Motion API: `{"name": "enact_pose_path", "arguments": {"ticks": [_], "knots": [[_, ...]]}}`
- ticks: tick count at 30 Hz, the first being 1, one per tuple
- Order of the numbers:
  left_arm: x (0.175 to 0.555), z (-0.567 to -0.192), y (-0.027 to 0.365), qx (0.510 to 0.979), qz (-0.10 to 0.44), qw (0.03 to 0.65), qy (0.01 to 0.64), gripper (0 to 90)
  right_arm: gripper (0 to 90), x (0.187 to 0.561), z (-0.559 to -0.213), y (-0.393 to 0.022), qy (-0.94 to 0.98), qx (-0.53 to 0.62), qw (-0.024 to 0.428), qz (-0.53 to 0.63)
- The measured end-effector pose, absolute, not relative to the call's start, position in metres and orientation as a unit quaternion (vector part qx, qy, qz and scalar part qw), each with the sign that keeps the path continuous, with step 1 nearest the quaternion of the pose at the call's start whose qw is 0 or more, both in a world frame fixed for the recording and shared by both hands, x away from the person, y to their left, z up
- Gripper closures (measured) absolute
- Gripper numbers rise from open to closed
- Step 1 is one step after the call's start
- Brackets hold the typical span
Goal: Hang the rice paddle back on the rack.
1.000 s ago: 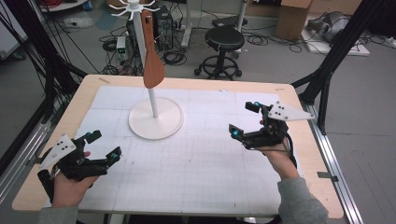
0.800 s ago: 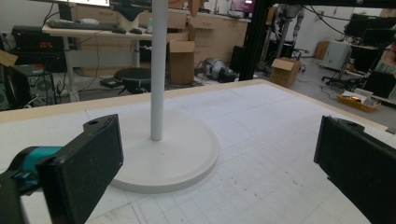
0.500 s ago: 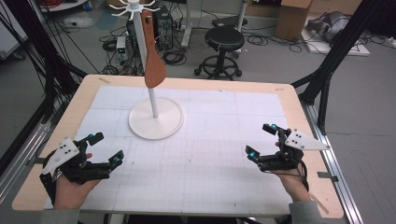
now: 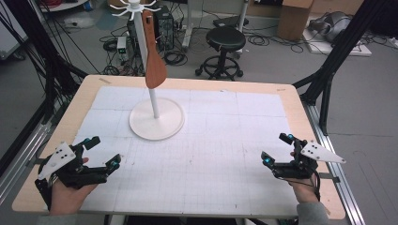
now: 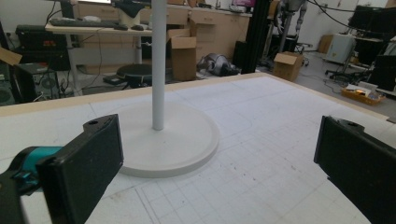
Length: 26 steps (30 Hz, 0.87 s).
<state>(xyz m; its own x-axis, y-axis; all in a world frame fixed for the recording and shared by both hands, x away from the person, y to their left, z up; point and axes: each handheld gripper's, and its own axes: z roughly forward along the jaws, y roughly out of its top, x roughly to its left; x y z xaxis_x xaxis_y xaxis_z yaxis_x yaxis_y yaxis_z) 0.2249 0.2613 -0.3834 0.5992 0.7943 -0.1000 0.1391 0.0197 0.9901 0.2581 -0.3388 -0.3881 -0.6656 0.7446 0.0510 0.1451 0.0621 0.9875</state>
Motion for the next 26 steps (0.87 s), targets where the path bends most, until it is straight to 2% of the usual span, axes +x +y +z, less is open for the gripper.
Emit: {"name": "enact_pose_path", "arguments": {"ticks": [9, 16, 26], "knots": [[0.226, -0.387, 0.262, 0.651, 0.269, 0.614, 0.357, 1.8, 0.1, 0.239, -0.398, -0.354, 0.692, 0.333, 0.240, 0.594], [0.226, -0.391, 0.252, 0.663, 0.272, 0.604, 0.347, 1.8, 0.2, 0.226, -0.396, -0.376, 0.653, 0.361, 0.259, 0.614], [0.225, -0.393, 0.248, 0.663, 0.273, 0.601, 0.354, 1.8, 0.1, 0.230, -0.395, -0.367, 0.669, 0.340, 0.245, 0.613]]}}
